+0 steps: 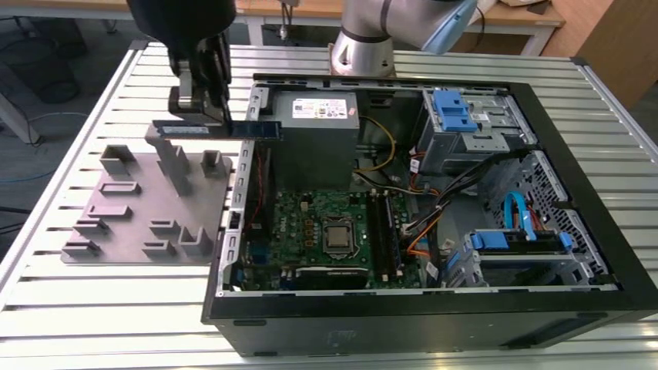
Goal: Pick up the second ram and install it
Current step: 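Pick up the second ram and move it above second insertion slot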
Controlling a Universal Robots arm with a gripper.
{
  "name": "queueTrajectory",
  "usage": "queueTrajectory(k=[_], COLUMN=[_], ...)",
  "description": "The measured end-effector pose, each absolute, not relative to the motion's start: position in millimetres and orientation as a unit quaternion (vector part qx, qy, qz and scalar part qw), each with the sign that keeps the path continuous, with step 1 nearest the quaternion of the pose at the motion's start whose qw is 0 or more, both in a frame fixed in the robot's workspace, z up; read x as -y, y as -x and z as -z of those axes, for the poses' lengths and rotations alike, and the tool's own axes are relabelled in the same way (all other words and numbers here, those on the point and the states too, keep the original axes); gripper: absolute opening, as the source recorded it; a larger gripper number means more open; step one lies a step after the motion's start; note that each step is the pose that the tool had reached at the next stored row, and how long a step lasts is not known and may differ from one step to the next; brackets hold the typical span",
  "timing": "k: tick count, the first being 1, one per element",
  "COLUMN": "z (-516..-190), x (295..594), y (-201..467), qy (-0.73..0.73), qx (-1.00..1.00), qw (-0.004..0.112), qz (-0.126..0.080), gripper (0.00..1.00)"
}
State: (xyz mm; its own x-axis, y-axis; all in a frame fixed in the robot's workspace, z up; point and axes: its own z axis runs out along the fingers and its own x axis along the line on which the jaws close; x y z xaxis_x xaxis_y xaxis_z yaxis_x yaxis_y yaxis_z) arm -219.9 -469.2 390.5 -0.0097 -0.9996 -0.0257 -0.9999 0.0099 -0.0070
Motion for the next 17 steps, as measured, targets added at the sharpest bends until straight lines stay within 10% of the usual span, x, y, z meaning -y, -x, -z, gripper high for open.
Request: queueTrajectory(k=[17], z=[-391], x=[469], y=[165], qy=[0.704], qx=[-0.710], qw=[0.012], qz=[-0.007], gripper=[0.14])
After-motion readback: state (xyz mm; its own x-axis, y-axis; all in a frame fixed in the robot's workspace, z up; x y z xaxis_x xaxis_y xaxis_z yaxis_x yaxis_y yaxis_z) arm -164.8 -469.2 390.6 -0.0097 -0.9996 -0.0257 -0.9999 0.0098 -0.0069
